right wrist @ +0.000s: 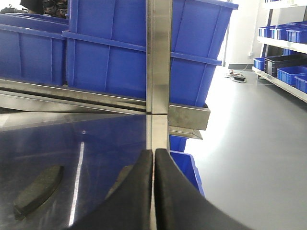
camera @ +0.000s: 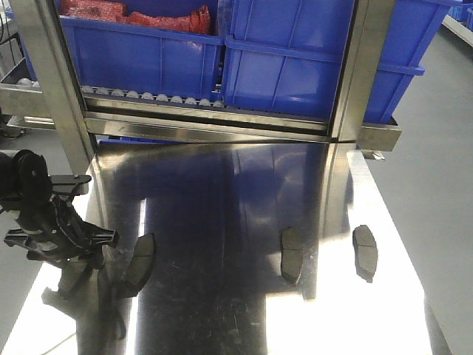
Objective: Move and align brake pads A on conveyor
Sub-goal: 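Lower the left gripper over the brake pad nearest it, then close the left gripper on the brake pad and lift it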
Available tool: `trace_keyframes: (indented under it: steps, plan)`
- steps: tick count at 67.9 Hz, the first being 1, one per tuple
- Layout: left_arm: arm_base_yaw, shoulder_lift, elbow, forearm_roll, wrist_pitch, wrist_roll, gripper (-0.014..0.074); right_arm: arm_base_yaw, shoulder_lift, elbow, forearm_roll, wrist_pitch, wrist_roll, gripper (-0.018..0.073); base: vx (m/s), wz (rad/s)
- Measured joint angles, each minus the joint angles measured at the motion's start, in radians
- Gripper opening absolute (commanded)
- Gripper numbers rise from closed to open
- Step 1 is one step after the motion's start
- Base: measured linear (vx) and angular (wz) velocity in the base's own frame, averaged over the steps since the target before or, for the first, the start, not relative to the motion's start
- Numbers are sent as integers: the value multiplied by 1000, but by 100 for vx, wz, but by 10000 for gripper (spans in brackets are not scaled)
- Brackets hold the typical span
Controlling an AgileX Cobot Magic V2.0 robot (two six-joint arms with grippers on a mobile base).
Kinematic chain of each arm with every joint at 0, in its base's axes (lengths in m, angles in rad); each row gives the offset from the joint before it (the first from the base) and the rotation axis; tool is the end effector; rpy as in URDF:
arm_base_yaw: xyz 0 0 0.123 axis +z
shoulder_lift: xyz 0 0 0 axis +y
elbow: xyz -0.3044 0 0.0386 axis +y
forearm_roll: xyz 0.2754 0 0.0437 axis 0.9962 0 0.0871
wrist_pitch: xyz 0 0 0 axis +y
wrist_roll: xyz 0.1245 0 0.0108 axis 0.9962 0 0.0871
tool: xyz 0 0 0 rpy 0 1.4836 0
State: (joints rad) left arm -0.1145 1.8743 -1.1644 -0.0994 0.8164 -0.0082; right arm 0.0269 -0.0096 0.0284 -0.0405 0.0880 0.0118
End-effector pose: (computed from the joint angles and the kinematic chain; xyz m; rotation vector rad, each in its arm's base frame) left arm 0.3782 -0.0526 0.1321 0.0647 3.0116 -0.1278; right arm 0.0963 0.0021 0.1947 -0.0413 1.5898 -0.0041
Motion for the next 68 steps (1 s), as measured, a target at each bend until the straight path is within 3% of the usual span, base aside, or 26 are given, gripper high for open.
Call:
trace_keyframes:
  steps: [7,21,41,68]
  plan:
    - [0,8,-8,3,12,-2,353,0,0,0,0,0,0,-12,0,0]
    - [0,8,-9,23,15,-4,-12,0,0,0,0,0,0,-12,0,0]
    - [0,-81,5,26,52,-3,-7,0,0,0,0,0,0,-12,0,0]
    - [-1,-524,239,26,-76,1,-6,0,0,0,0,0,0,-12,0,0]
